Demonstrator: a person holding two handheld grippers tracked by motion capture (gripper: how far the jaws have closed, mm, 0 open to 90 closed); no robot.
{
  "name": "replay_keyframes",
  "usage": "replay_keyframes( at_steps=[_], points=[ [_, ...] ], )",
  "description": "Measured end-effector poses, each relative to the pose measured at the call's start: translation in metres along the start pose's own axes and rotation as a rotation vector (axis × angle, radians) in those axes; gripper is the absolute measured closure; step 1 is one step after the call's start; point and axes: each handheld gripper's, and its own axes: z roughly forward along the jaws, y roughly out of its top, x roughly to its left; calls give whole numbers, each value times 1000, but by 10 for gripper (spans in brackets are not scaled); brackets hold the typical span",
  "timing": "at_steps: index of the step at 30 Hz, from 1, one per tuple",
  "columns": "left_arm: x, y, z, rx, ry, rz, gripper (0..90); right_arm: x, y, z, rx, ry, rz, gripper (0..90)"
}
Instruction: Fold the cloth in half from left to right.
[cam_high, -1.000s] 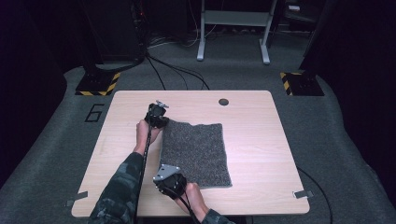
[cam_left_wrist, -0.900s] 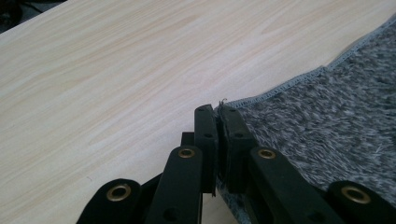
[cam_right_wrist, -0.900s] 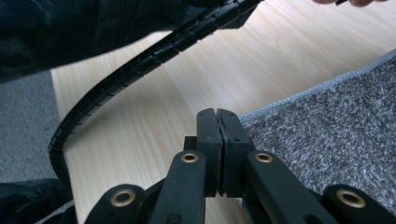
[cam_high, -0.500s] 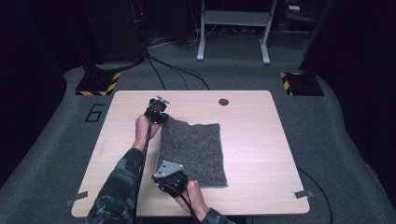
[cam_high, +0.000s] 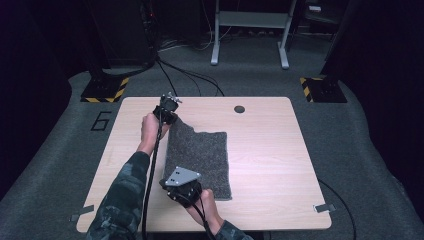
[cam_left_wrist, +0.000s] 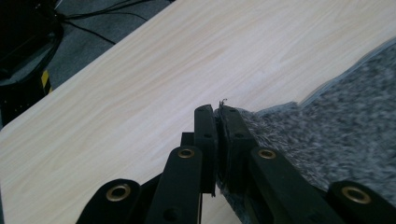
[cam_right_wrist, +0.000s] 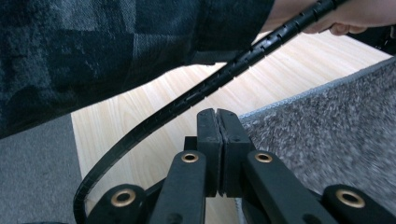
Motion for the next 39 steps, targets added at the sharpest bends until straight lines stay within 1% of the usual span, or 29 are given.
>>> replay_keyframes(
  at_steps=[3, 5, 8, 9, 11, 13, 16, 20, 21, 22, 25, 27, 29, 30, 35, 36, 39],
  points=[
    [-4, 6, -2, 7, 14, 19, 863, -1, -2, -7, -4, -12, 13, 889],
    [-9, 11, -1, 5, 11, 26, 862, -3, -6, -14, -11, -29, 20, 889],
    [-20, 19, 3, 4, 1, 41, 862, -8, -14, -26, -17, -56, 43, 889],
    [-24, 22, 4, 3, -4, 44, 862, -10, -16, -29, -18, -63, 43, 889],
    [-32, 28, 7, 3, -1, 64, 862, -14, -21, -35, -16, -76, 51, 888],
    [-39, 33, 12, 9, -5, 80, 862, -16, -26, -40, -18, -90, 59, 887],
    [-51, 39, 20, 14, -17, 92, 862, -20, -34, -46, -6, -107, 83, 887],
    [-63, 44, 27, 16, -28, 104, 861, -24, -46, -51, 9, -119, 105, 886],
    [-65, 45, 28, 16, -30, 105, 861, -25, -48, -52, 12, -131, 112, 886],
    [-68, 46, 29, 20, -34, 111, 861, -25, -50, -53, 13, -133, 116, 886],
    [-75, 49, 33, 23, -40, 119, 860, -28, -56, -58, 24, -141, 121, 885],
    [-79, 50, 35, 14, -42, 117, 859, -29, -59, -59, 25, -148, 122, 885],
    [-83, 52, 38, 18, -44, 129, 859, -30, -63, -60, 33, -158, 129, 885],
    [-85, 53, 41, 23, -45, 134, 859, -31, -65, -61, 43, -157, 123, 884],
    [-93, 54, 49, 32, -55, 131, 859, -40, -82, -61, 86, -171, 151, 884],
    [-96, 54, 51, 27, -58, 129, 859, -42, -84, -63, 94, -171, 150, 884],
    [-104, 54, 56, 28, -67, 132, 859, -43, -89, -66, 96, -181, 164, 882]
  ],
)
